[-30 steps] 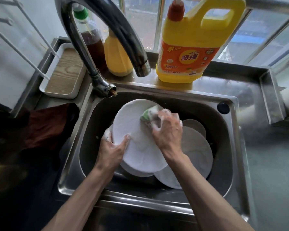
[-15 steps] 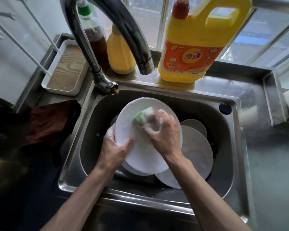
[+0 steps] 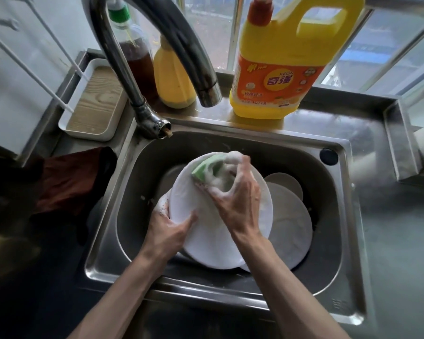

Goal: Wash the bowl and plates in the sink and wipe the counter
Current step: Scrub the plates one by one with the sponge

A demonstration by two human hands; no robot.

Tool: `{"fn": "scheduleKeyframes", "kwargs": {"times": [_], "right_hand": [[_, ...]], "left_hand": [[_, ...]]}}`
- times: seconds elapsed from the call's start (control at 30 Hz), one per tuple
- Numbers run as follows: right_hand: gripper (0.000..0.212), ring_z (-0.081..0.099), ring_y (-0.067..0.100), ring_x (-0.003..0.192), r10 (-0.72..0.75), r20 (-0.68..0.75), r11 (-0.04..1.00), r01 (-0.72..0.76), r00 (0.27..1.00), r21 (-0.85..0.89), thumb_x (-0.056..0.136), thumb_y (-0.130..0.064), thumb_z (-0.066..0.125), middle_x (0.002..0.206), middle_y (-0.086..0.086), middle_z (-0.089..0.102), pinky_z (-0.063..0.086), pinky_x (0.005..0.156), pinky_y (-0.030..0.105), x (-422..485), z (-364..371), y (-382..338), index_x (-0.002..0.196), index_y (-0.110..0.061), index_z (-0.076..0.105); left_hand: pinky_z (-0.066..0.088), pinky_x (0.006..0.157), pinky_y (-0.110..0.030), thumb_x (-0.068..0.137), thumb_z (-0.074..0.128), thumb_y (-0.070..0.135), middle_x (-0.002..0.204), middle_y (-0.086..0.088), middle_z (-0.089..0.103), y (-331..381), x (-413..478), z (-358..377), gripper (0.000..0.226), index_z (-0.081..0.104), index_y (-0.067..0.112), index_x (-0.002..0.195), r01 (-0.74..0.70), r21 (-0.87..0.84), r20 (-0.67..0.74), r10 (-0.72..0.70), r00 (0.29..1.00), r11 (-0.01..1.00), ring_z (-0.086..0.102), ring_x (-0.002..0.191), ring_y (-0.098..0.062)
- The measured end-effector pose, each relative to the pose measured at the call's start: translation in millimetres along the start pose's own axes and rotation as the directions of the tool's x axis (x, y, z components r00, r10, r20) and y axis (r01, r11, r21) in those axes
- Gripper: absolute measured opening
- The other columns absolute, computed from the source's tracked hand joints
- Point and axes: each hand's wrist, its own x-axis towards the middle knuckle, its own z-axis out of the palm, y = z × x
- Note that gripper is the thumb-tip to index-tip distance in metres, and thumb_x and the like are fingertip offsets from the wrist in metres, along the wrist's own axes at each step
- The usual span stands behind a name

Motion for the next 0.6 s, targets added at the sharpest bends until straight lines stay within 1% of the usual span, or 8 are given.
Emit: {"fn": "scheduleKeyframes", "kwargs": {"times": [0.13, 0.2, 0.27, 0.3, 0.37, 0.47, 0.53, 0.6], "right_hand": [[0.058, 0.055, 0.018, 0.092, -0.133, 0.230, 0.987, 0.151, 0.964, -0.062, 0.074, -0.038, 0.088, 0.106, -0.002, 0.063, 0.045, 0.079, 0.034, -9.7, 1.0, -7.4, 0.120, -0.024, 0.057], [0.058, 0.053, 0.018, 0.096, -0.151, 0.302, 0.977, 0.188, 0.941, -0.099, 0.075, -0.035, 0.085, 0.110, -0.002, 0.062, 0.046, 0.080, 0.035, -9.3, -1.6, -6.3, 0.123, -0.024, 0.055], [0.054, 0.054, 0.021, 0.092, -0.140, 0.335, 0.968, 0.200, 0.932, -0.151, 0.076, -0.031, 0.083, 0.108, -0.001, 0.063, 0.049, 0.078, 0.041, -5.5, -7.2, -4.2, 0.122, -0.023, 0.055], [0.053, 0.058, 0.022, 0.089, -0.115, 0.321, 0.970, 0.175, 0.940, -0.166, 0.075, -0.030, 0.082, 0.106, 0.000, 0.065, 0.050, 0.076, 0.042, -2.6, -11.6, -1.7, 0.121, -0.023, 0.055], [0.051, 0.065, 0.021, 0.086, 0.018, 0.251, 0.991, 0.016, 0.968, -0.134, 0.077, -0.029, 0.081, 0.101, -0.003, 0.069, 0.051, 0.076, 0.036, 5.0, -23.6, 1.8, 0.121, -0.024, 0.055], [0.041, 0.069, 0.016, 0.098, 0.241, 0.215, 0.967, -0.253, 0.947, 0.029, 0.090, -0.027, 0.069, 0.103, -0.013, 0.069, 0.053, 0.086, 0.030, 16.0, -37.4, 9.2, 0.130, -0.030, 0.060], [0.044, 0.067, 0.008, 0.105, 0.242, 0.229, 0.960, -0.267, 0.943, 0.085, 0.095, -0.028, 0.069, 0.111, -0.016, 0.067, 0.053, 0.090, 0.020, 17.9, -40.7, 13.1, 0.138, -0.027, 0.062], [0.044, 0.067, -0.001, 0.099, 0.190, 0.260, 0.968, -0.226, 0.947, 0.114, 0.094, -0.035, 0.075, 0.112, -0.018, 0.068, 0.053, 0.085, 0.011, 14.5, -40.4, 10.8, 0.136, -0.025, 0.066]], "left_hand": [[0.063, 0.078, -0.033, 0.080, 0.085, 0.013, 0.107, 0.000, 0.077, 1.3, -1.4, -3.6, 0.049, 0.065, 0.025, 0.123, 0.008, -0.057, 0.009, -0.007, 1.000, 0.998, 0.075, 0.095, -0.015], [0.063, 0.078, -0.032, 0.080, 0.085, 0.012, 0.107, -0.001, 0.077, 0.7, -1.5, -4.2, 0.049, 0.065, 0.024, 0.123, 0.010, -0.068, 0.007, -0.010, 1.000, 0.998, 0.076, 0.095, -0.016], [0.064, 0.078, -0.034, 0.081, 0.083, 0.008, 0.107, -0.003, 0.077, -1.3, -0.4, -3.7, 0.049, 0.064, 0.023, 0.123, 0.024, -0.060, 0.014, -0.023, 1.000, 0.998, 0.075, 0.098, -0.020], [0.064, 0.080, -0.036, 0.082, 0.083, 0.006, 0.108, -0.003, 0.077, -2.7, 0.2, -3.8, 0.048, 0.064, 0.021, 0.123, 0.029, -0.058, 0.015, -0.028, 0.999, 0.998, 0.075, 0.099, -0.022], [0.063, 0.084, -0.042, 0.083, 0.082, 0.005, 0.111, -0.003, 0.077, -3.1, 0.7, -4.6, 0.050, 0.063, 0.020, 0.126, 0.039, -0.067, 0.013, -0.038, 0.999, 0.997, 0.074, 0.102, -0.024], [0.063, 0.087, -0.045, 0.082, 0.083, 0.009, 0.115, -0.001, 0.076, -1.6, 0.6, -5.9, 0.052, 0.061, 0.024, 0.128, 0.051, -0.094, 0.014, -0.050, 0.999, 0.994, 0.074, 0.104, -0.020], [0.062, 0.088, -0.046, 0.083, 0.082, 0.011, 0.117, -0.001, 0.075, -1.0, -0.2, -6.4, 0.053, 0.060, 0.025, 0.129, 0.068, -0.119, 0.016, -0.066, 0.998, 0.991, 0.074, 0.105, -0.019], [0.062, 0.088, -0.049, 0.084, 0.081, 0.011, 0.118, -0.001, 0.074, -1.0, -0.6, -6.1, 0.054, 0.059, 0.024, 0.131, 0.081, -0.129, 0.023, -0.079, 0.997, 0.988, 0.073, 0.107, -0.021]]}}
